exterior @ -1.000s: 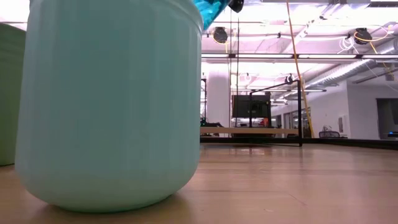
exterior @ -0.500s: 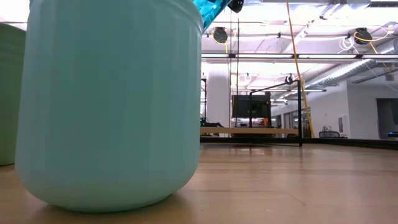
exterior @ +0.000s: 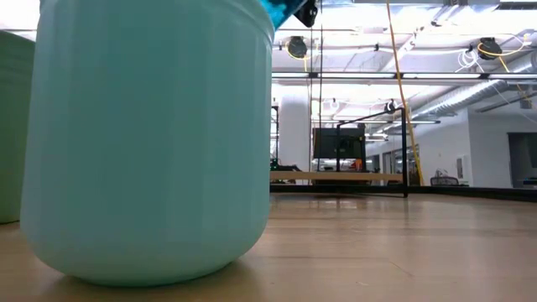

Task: Stack small to large cups/mugs on shelf
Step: Put the blue cup on the shelf

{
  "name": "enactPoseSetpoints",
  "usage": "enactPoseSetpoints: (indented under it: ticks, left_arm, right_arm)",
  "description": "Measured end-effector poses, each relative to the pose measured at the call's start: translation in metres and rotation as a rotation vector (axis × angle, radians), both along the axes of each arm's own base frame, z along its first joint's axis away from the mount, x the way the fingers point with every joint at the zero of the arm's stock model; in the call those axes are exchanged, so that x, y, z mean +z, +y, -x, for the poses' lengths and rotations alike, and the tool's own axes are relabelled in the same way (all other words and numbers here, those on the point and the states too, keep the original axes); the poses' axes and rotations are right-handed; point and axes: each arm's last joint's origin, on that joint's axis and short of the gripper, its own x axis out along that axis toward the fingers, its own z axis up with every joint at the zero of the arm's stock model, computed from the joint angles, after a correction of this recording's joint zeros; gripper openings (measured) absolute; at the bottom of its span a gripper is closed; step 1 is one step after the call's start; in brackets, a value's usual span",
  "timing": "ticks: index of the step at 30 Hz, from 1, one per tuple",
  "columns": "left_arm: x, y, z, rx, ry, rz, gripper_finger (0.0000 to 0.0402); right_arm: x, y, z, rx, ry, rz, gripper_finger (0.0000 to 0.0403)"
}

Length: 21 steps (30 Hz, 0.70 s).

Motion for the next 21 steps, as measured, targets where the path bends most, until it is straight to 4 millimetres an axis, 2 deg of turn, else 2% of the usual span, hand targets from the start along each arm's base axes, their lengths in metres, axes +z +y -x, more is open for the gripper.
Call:
enactPoseSetpoints:
  ticks: [5, 8, 15, 21]
  left_arm:
    - [0.002, 0.004, -0.004, -0.033, -0.033, 0.051, 0.0363]
    - [-0.003, 0.006, -0.005, -0.036, 0.001, 0.079, 0.0363]
    - [-0.006, 0.007, -0.018, -0.096, -0.044, 0.112, 0.0363]
    - [-0.014, 0.007, -0.033, -0.127, 0.019, 0.14, 0.0363]
  right_arm:
    - [-0.003, -0.001, -0.005, 0.016, -0.008, 0.015, 0.0]
    - [-0.001, -0.001, -0.005, 0.02, -0.026, 0.022, 0.0]
    - [0.0, 0.0, -0.006, 0.041, -0.049, 0.014, 0.0]
    - [-0.004, -0.001, -0.01, 0.048, -0.039, 0.016, 0.0]
